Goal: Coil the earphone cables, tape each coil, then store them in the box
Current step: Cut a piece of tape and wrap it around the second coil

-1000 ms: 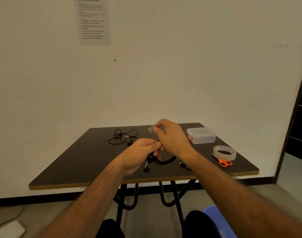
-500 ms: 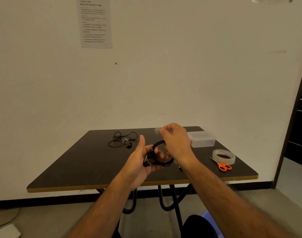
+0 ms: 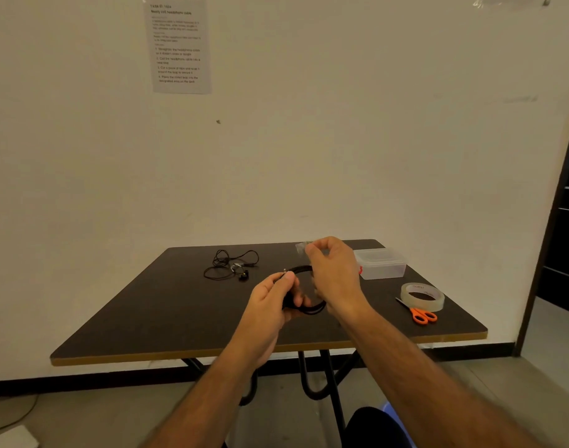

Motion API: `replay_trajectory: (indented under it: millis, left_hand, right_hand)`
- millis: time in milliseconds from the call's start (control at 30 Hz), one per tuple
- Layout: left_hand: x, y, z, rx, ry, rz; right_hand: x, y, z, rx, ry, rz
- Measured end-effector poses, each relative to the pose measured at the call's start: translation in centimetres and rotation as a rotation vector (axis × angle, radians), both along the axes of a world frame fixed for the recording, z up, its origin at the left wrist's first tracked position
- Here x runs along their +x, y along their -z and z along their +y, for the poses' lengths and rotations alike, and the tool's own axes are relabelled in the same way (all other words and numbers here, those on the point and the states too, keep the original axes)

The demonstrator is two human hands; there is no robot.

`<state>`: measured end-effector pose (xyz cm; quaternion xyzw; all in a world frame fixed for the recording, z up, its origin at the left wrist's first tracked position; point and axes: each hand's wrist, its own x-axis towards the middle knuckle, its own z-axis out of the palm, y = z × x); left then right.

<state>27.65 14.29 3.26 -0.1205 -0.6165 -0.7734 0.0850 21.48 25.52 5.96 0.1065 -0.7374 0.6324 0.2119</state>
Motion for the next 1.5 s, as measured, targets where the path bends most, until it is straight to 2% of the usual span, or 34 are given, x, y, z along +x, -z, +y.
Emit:
replay_trajectory:
  millis: [200,333,500,733,933,1067,1300,1400,1500]
  left_hand:
    - [0.0,-0.5,0.7,-0.106,-0.169,0.091]
    - [-0.2,-0.6,0.4,-0.181,-0.207,0.111]
    - [-0.4,-1.0,-0.4,-0.267,-0.219,0.101]
    - [-0.6,-1.7,-0.3,-0.325,-0.186,0.045]
    - [-0.3,-2.3,0.3,-0.314,-0.18,0.016]
    - [-0.2,-2.5,0.4,-0.302,-0.164,-0.011]
    - [0.1,-3.0,0.2,-0.28,-0.084,-0.073]
    - [0.1,-3.0,-0.1,-0.299,-0.07,-0.038]
    - [-0.2,-2.6,-0.3,-0.416,-0.163,0.045]
  right_hand:
    - [0.2,0.1,-0.2,0.001,-0.013,0.024]
    - [0.9,-0.6,1.0,0.058,-0.122,0.004]
    - [0.9,-3.7,4.0,0.355,-0.099,0.139]
    - [2.9,-6.5,5.4,0.767,-0.35,0.204]
    - [3.1,-5.7,4.2,1.0,-0.234,0.324]
    - [2.8,-5.1,3.8,1.016,-0.123,0.408]
    - [2.5,-3.7,3.7,0.911,-0.086,0.46]
    - [2.5,-3.1,3.6,0.871,-0.053,0.484]
    - [2.7,-2.8,3.4,0.858,-0.035,0.487]
